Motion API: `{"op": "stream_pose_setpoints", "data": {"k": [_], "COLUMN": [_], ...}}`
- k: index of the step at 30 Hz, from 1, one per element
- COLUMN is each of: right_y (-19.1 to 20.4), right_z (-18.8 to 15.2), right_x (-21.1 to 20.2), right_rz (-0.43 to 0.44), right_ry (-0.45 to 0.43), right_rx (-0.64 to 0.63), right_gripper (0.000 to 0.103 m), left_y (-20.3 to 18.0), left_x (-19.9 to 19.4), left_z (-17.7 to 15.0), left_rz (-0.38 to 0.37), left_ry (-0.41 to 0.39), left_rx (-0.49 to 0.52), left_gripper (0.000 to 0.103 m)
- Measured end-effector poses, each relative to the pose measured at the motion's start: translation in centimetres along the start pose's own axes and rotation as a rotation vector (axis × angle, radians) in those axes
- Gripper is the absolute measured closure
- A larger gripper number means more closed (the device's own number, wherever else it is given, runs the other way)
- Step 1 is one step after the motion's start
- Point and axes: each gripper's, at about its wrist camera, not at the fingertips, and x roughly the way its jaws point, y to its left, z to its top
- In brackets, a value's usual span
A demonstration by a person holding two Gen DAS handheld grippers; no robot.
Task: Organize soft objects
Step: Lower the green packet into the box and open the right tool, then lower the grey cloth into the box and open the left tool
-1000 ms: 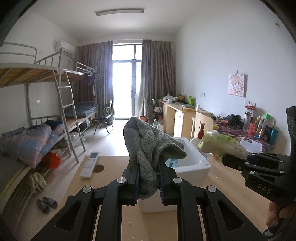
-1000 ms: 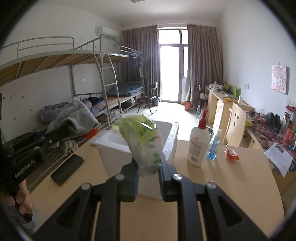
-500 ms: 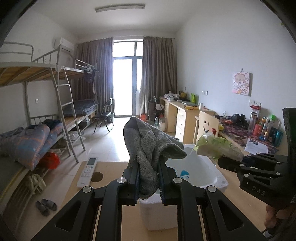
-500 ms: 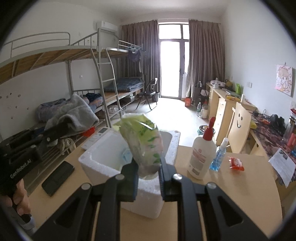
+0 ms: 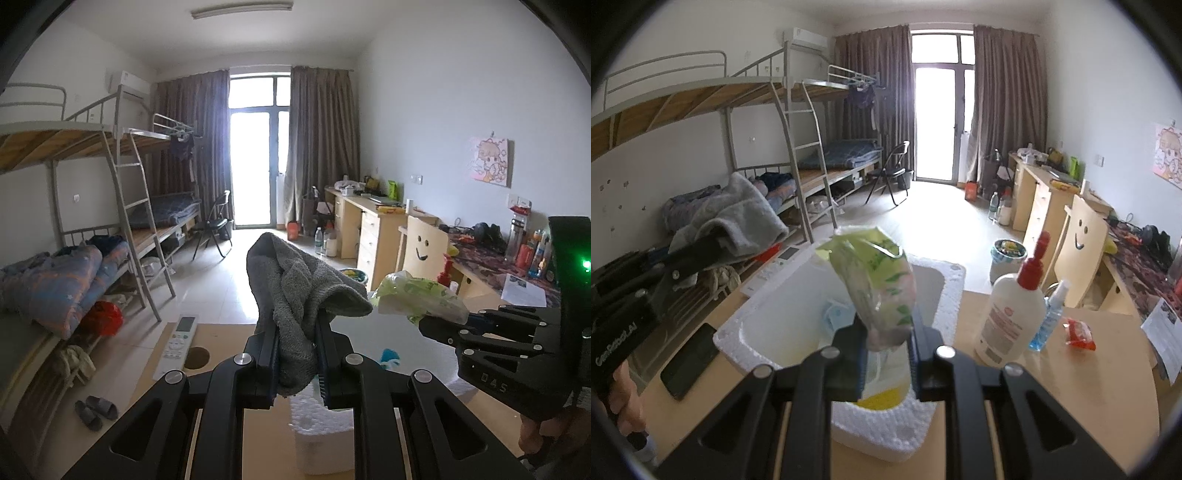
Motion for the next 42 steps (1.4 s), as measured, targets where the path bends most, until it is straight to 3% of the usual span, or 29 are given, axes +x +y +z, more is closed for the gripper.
{"op": "stream_pose_setpoints", "data": {"k": [15, 18, 20, 22, 23, 25, 29, 42], "right_y": [1.2, 1.0, 0.9, 1.0, 1.2, 1.5, 1.3, -0.9], "right_z": [0.8, 1.0, 0.9, 0.8, 0.7, 0.4, 0.3, -0.1], "right_x": [2.9, 3.3, 3.2, 3.2, 3.1, 2.8, 2.0, -0.9], "right_rz": [0.064, 0.070, 0.065, 0.048, 0.042, 0.038, 0.055, 0.004], "right_ry": [0.048, 0.066, 0.065, 0.065, 0.063, 0.059, 0.034, -0.011], "right_rx": [-0.010, -0.011, -0.012, -0.017, -0.023, -0.046, -0.045, 0.001], "right_gripper": [0.081, 0.070, 0.056, 0.028, 0.018, 0.009, 0.000, 0.000], "left_y": [1.6, 1.8, 1.9, 2.0, 2.0, 2.0, 1.7, -0.4], "left_x": [-0.5, -0.7, -0.9, -1.0, -1.0, -1.1, -0.9, -0.1], "left_z": [-0.4, -0.5, -0.5, -0.4, -0.4, -0.5, -0.5, -0.1], "left_rz": [0.054, 0.057, 0.058, 0.059, 0.061, 0.061, 0.067, 0.010], "left_ry": [0.003, -0.001, -0.005, -0.009, -0.010, -0.009, -0.001, 0.015], "left_rx": [-0.015, -0.019, -0.023, -0.024, -0.026, -0.031, -0.031, -0.017], "left_gripper": [0.085, 0.085, 0.085, 0.085, 0.085, 0.085, 0.085, 0.085]}}
